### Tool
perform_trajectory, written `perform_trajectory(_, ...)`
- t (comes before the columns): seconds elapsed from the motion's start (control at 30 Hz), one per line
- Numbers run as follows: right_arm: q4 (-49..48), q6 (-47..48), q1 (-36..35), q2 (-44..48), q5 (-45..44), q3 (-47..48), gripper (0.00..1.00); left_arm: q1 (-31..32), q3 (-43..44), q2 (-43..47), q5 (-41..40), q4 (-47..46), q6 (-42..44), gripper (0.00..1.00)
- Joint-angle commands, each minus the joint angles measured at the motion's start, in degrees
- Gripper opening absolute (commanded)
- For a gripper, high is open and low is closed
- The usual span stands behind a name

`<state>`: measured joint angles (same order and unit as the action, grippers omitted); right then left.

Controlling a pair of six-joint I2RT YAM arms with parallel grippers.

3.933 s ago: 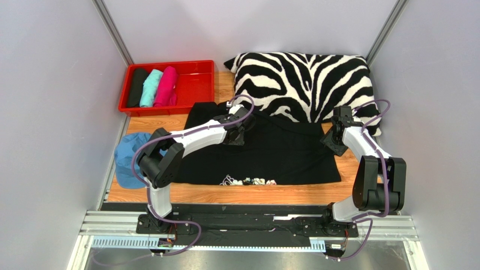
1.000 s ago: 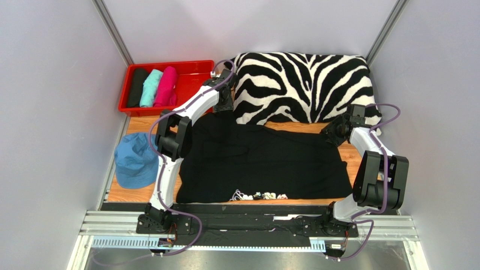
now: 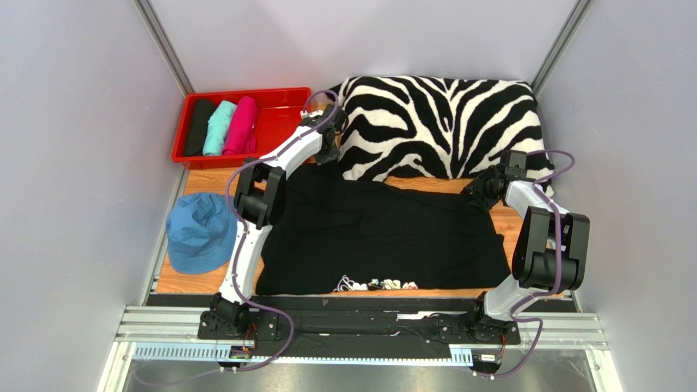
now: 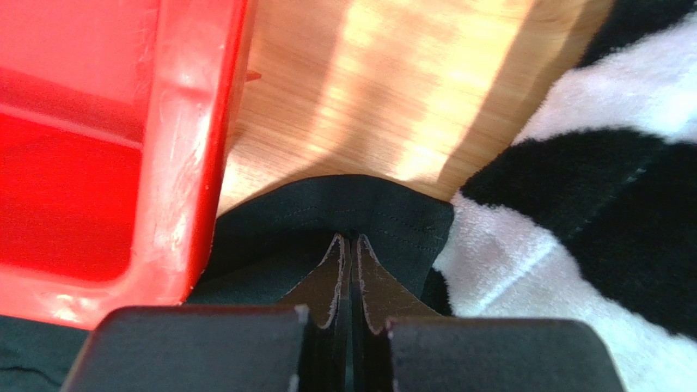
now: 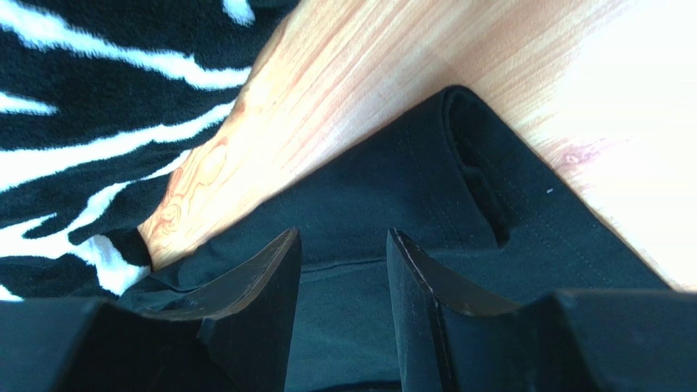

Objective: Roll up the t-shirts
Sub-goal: Fold the T-shirt at the center of the board.

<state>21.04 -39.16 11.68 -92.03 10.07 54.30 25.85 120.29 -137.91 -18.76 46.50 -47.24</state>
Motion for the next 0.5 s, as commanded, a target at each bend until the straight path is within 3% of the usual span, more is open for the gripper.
perform_trajectory(0.0,-0.7,0.4,-0.3,-1.3,-1.6,3.1,0.46,0.2,-2.2,6.9,1.0,-5.8,1.5,0.0)
perform_trajectory(0.47,5.9,0.7,-0.3,0.2,-15.4,1.9,0.48,1.1,-10.3,13.8,5.0,-13.5,5.9,0.0)
